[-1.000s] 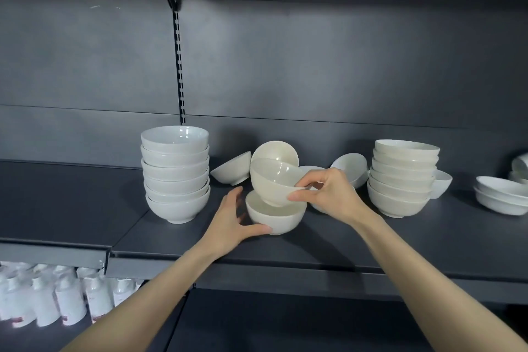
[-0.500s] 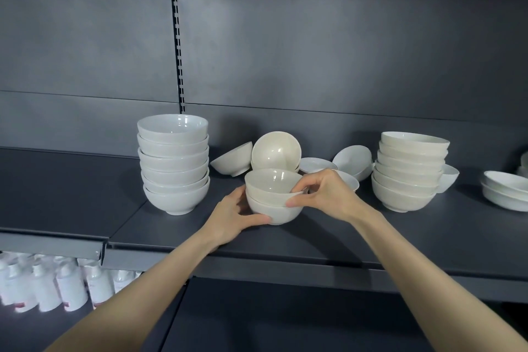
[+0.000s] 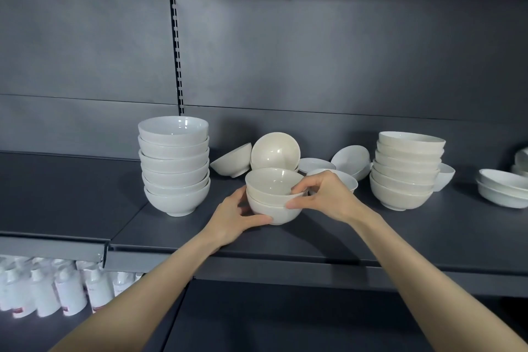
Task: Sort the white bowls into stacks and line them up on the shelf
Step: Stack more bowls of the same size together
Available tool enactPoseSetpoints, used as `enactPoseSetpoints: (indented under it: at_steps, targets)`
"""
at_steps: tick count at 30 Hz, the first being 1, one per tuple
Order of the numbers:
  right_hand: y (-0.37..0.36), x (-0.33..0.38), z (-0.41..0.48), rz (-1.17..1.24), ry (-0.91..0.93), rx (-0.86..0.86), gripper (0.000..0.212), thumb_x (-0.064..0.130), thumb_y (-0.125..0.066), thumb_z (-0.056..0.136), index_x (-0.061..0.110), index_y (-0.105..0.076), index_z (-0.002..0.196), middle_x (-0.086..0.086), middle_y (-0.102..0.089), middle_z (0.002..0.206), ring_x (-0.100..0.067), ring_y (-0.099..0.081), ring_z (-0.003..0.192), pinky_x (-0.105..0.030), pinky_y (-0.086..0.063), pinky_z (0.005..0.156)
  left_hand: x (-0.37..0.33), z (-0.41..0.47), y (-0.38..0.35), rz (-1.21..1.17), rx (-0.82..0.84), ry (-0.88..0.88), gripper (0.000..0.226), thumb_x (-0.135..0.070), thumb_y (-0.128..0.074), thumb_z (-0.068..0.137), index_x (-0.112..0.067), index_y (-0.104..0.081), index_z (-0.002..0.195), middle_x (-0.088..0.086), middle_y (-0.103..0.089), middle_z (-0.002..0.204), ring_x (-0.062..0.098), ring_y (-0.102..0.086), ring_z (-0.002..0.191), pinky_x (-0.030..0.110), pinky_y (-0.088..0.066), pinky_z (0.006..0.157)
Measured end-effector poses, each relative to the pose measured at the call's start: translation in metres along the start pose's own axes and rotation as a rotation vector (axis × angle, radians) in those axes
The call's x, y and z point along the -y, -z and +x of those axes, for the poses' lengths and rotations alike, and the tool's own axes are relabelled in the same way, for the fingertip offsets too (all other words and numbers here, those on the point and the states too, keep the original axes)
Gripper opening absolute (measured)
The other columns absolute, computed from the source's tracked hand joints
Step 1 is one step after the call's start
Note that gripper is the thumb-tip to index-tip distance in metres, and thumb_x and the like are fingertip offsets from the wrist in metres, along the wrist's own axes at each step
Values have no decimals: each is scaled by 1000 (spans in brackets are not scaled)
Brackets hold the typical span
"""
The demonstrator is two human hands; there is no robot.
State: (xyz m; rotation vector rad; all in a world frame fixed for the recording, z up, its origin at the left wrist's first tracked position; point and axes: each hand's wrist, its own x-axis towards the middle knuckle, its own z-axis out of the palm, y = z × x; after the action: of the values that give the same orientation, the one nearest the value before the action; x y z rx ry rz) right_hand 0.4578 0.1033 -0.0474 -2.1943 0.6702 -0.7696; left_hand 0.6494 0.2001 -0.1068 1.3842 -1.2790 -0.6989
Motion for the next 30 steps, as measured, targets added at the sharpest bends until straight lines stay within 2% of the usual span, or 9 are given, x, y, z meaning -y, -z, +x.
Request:
enactPoseSetpoints:
  at_steps: [5, 9, 11, 14, 17, 20, 23, 27, 30]
  targets:
    - [1, 2, 0, -18, -17, 4, 18, 14, -85, 67, 26, -74, 74, 2, -73, 88, -21, -65, 91, -35, -52, 88, 1, -1, 2, -3, -33, 10, 72, -14, -84, 69, -22, -47, 131, -11, -62, 118, 7, -63, 105, 19, -51, 86]
    - [3, 3, -2, 8, -23, -26, 19, 16, -84, 69, 24, -73, 83, 10, -71, 95, -4, -63, 94, -28, -49, 94, 2, -3, 8, -40, -49, 18, 68, -15, -84, 70, -19, -51, 130, -4, -63, 123, 8, -64, 106, 19, -53, 81]
    - [3, 1, -3, 3, -20, -50, 21, 18, -84, 70, 22, -73, 88, 8, -70, 102, -7, -61, 104, -29, -46, 99, 1, -3, 10, -48, -43, 6, 68, -17, -84, 70, -19, -51, 130, -5, -62, 123, 9, -63, 107, 20, -53, 82]
    - [2, -2, -4, -21, -28, -74, 42, 25, -86, 66, 22, -70, 105, 11, -61, 116, -16, -56, 114, -38, -46, 101, -3, -2, 11, -57, -13, -5, 67, -15, -86, 68, -26, -52, 124, -8, -61, 122, 8, -63, 106, 15, -52, 78]
    - [-1, -2, -5, -28, -29, -107, 61, 26, -89, 61, 22, -62, 116, 16, -45, 121, -15, -50, 118, -38, -46, 101, -7, 3, 14, -45, 27, 3, 73, -28, -89, 53, -37, -50, 115, -10, -61, 118, 8, -65, 104, 18, -53, 77]
    - [-2, -1, -10, -42, -60, -90, 64, 19, -88, 63, 32, -50, 112, 13, -47, 112, -18, -55, 105, -31, -51, 92, -4, 11, 19, -16, 67, 60, 97, -39, -88, 42, -28, -45, 128, -7, -60, 122, 9, -63, 107, 29, -54, 90]
    - [-6, -9, -13, 30, -123, -33, 74, 16, -87, 65, 31, -40, 120, 12, -58, 106, -17, -62, 101, -21, -53, 82, 0, 14, 19, 25, 92, 89, 99, -39, -89, 42, -19, -48, 130, -6, -63, 122, 10, -63, 108, 35, -51, 97]
    - [-14, -18, -9, 90, -147, -61, 87, 30, -91, 54, 25, -46, 128, -1, -69, 109, -23, -67, 100, -34, -55, 89, 3, 15, 16, -17, 75, 71, 71, -15, -91, 58, -14, -57, 120, 0, -68, 115, 11, -67, 101, 25, -53, 87]
    - [-9, -14, -7, 88, -137, -103, 75, 13, -89, 61, 30, -47, 120, 6, -68, 99, -21, -67, 93, -22, -55, 83, -3, 15, 15, -47, 35, 13, 71, -27, -90, 43, -19, -62, 108, -6, -72, 104, 7, -69, 94, 17, -53, 76]
